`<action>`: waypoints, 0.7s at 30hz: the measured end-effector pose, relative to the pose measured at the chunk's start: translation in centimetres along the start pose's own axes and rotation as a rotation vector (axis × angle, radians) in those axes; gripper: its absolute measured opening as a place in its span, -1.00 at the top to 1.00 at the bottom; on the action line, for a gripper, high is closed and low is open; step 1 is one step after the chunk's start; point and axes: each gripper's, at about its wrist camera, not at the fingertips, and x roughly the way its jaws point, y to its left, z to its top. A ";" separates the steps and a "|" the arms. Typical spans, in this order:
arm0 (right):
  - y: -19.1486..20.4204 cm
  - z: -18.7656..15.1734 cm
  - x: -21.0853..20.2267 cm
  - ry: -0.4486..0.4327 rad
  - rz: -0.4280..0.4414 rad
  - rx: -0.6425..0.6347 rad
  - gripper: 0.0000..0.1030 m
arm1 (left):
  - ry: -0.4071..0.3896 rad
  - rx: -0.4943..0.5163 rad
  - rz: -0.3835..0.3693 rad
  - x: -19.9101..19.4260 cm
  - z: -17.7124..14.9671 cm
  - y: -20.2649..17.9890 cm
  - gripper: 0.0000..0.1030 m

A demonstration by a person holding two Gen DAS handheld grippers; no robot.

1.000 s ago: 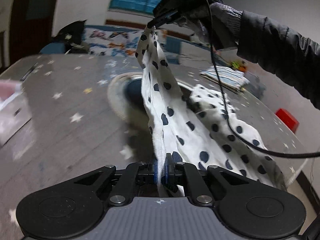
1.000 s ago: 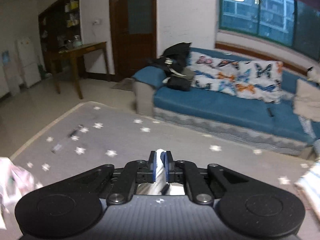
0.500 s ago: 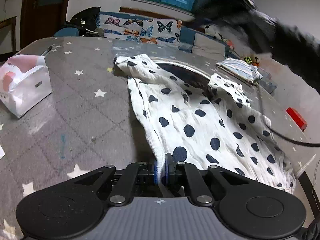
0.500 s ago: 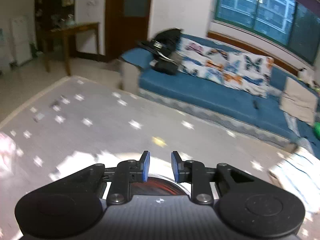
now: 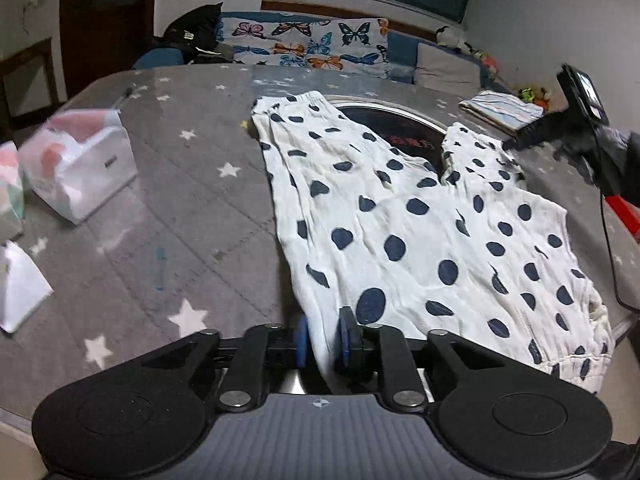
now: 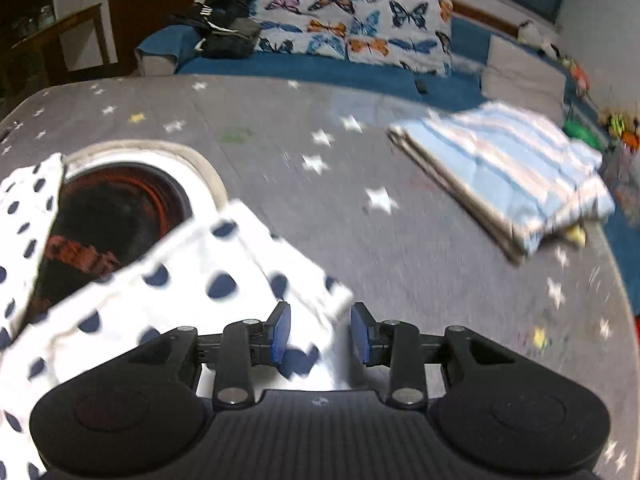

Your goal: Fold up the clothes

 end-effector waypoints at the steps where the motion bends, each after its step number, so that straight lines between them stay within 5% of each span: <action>1: -0.3 -0.4 0.2 0.001 0.006 0.008 0.34 | -0.001 0.007 0.020 -0.1 0.2 -0.1 0.35; 6: -1.1 -0.8 0.8 -0.032 0.040 0.036 0.36 | -0.007 0.010 0.076 -0.3 1.6 0.3 0.29; 9: -0.8 -0.6 1.1 -0.049 0.044 0.014 0.62 | -0.016 0.017 0.090 -0.1 2.4 0.1 0.29; 13: -0.3 0.0 1.3 -0.073 0.007 -0.022 0.81 | -0.028 0.053 0.067 1.5 4.1 -0.8 0.32; 21: -0.6 3.4 2.3 -0.138 -0.090 -0.074 0.84 | -0.046 0.108 0.015 7.2 10.0 -1.6 0.35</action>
